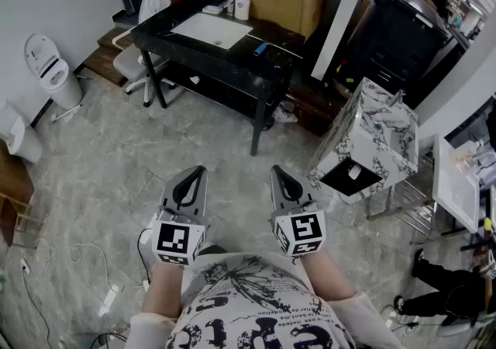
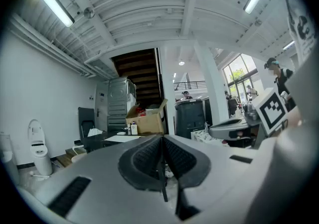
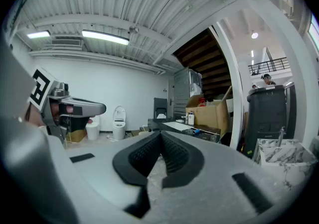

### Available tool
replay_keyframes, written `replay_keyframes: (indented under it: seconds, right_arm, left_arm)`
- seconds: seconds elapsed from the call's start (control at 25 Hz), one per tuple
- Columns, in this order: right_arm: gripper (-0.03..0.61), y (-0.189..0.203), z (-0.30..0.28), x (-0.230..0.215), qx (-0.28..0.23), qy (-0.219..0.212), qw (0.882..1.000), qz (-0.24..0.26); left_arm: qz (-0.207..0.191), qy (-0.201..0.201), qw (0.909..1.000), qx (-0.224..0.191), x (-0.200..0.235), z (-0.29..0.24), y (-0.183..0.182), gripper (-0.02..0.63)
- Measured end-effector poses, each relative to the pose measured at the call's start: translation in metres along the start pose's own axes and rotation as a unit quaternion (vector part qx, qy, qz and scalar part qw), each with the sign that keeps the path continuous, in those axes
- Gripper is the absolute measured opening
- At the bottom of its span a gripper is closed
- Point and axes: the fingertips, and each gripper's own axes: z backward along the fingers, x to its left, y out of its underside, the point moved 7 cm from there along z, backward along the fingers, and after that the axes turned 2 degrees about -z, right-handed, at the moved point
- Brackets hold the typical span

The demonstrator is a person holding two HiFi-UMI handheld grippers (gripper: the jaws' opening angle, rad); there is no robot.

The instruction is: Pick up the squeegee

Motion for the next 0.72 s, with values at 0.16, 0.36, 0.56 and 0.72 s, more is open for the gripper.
replay_keyframes:
  seconds: [0.16,0.36,0.56,0.72]
  right_arm:
    - [-0.009,0.003,-0.007,-0.003,0.004,0.0,1.0,0.002]
    - [-0.009,0.004,-0.01,-0.003,0.008,-0.004,1.0,-0.002]
    - [-0.008,0.007,-0.014,-0.007,0.01,0.003,1.0,-0.022]
    - [-0.008,0.017,-0.023,-0.012,0.019,0.004,0.999,-0.029]
  left_arm:
    - [0.006,-0.004,1.0,-0.001,0.004,-0.004,0.001,0.012]
    - [0.007,-0.006,1.0,0.003,0.007,-0.007,0.002,0.012]
    - [0.007,-0.006,0.9999,0.009,0.008,-0.011,0.006,0.012]
    - [0.01,-0.009,0.9998,0.016,0.011,-0.016,0.016,0.012]
